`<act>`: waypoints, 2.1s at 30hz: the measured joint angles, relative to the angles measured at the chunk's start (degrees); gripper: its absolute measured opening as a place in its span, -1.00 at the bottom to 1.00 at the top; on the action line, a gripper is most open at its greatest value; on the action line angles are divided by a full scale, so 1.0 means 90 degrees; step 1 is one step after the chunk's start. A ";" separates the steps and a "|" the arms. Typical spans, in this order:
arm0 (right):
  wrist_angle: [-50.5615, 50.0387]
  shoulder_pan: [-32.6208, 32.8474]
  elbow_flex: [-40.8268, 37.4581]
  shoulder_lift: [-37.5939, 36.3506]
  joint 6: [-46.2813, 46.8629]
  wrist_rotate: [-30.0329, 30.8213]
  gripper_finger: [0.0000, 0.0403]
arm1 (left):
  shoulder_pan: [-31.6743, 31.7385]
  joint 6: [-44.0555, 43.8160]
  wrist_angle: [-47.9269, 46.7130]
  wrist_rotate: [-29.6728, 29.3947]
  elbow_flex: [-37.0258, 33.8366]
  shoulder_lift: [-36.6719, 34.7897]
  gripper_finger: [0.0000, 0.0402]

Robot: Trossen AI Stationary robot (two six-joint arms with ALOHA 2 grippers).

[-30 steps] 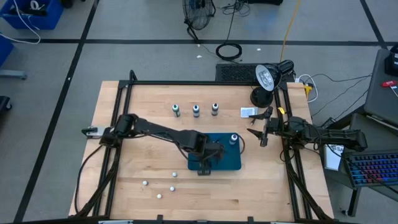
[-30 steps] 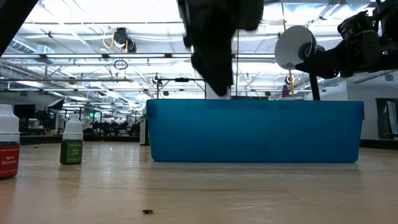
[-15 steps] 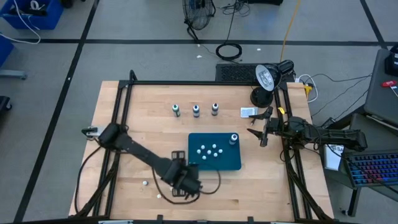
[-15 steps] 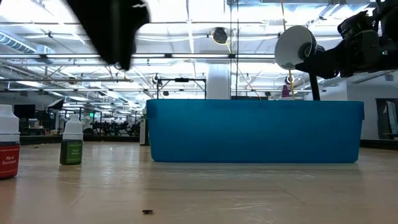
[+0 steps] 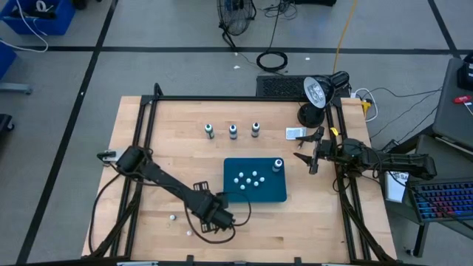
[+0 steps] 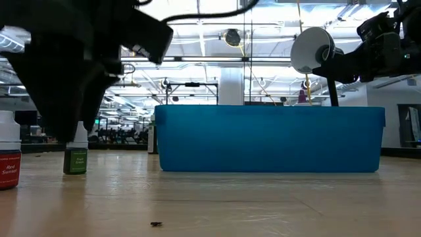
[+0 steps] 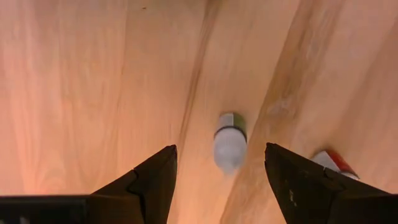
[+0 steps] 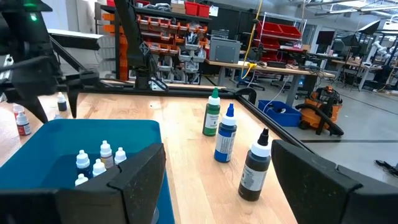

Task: Pick & Place food coloring
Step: Put the small green food coloring bottle into the blue bin

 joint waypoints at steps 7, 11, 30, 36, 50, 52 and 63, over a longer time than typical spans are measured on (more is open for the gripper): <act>0.0000 0.0000 0.0002 0.0000 0.0000 0.0000 0.39 | 0.0097 0.0171 0.0436 0.0022 -0.0237 0.0001 0.21; -0.0002 0.0001 0.0002 0.0000 0.0002 0.0000 0.38 | 0.0121 0.0216 0.0469 0.0162 -0.0247 0.0001 0.21; -0.0004 0.0000 0.0001 0.0000 0.0001 0.0002 0.39 | 0.0109 0.0141 0.0460 0.0181 -0.0249 0.0001 -0.31; -0.0005 0.0001 0.0002 0.0000 0.0000 0.0001 0.39 | 0.0109 0.0226 0.0457 0.0160 -0.0246 -0.0001 -0.69; 0.0000 0.0000 0.0000 -0.0005 0.0000 0.0000 0.38 | 0.0374 0.1426 -0.0611 -0.1166 0.0979 -0.0919 -0.70; -0.0003 0.0001 0.0002 -0.0002 0.0001 0.0002 0.39 | 0.0603 0.1728 -0.0606 -0.1445 0.1269 -0.1062 -0.70; 0.0002 0.0000 0.0000 -0.0002 0.0000 0.0001 0.39 | 0.2440 0.3263 -0.0668 -0.0650 0.1903 -0.0382 -0.70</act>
